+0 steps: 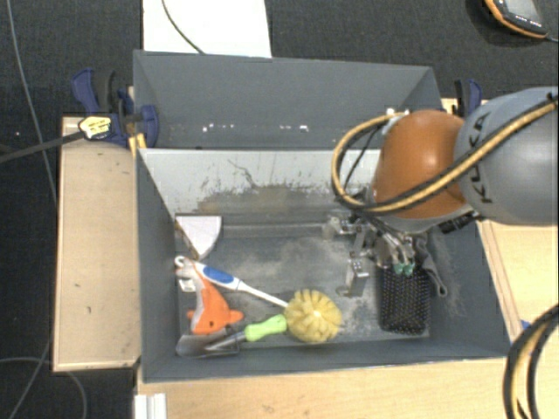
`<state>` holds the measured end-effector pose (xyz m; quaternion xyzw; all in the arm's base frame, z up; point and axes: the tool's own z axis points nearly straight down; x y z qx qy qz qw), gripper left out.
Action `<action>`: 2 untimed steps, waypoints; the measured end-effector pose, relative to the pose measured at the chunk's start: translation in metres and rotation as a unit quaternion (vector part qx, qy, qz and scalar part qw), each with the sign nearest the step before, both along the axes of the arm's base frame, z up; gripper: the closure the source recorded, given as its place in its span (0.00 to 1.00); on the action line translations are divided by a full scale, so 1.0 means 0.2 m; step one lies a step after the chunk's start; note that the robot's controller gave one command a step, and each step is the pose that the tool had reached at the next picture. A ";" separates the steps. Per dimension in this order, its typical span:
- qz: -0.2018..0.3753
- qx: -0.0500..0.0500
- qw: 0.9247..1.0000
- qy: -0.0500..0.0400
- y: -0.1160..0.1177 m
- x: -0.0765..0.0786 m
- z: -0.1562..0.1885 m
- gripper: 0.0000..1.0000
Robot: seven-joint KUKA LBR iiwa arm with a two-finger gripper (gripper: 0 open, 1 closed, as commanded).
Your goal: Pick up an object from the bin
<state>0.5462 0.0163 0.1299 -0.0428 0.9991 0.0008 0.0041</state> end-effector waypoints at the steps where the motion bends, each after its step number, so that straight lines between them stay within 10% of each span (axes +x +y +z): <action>1: -0.014 0.002 1.000 -0.001 0.47 -0.19 0.12 0.00; 2: 0.003 0.000 1.000 0.000 0.11 -0.24 -0.10 0.00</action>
Offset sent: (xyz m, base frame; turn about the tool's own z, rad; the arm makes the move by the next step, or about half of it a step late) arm -0.0559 -0.0548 -0.0570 -0.0206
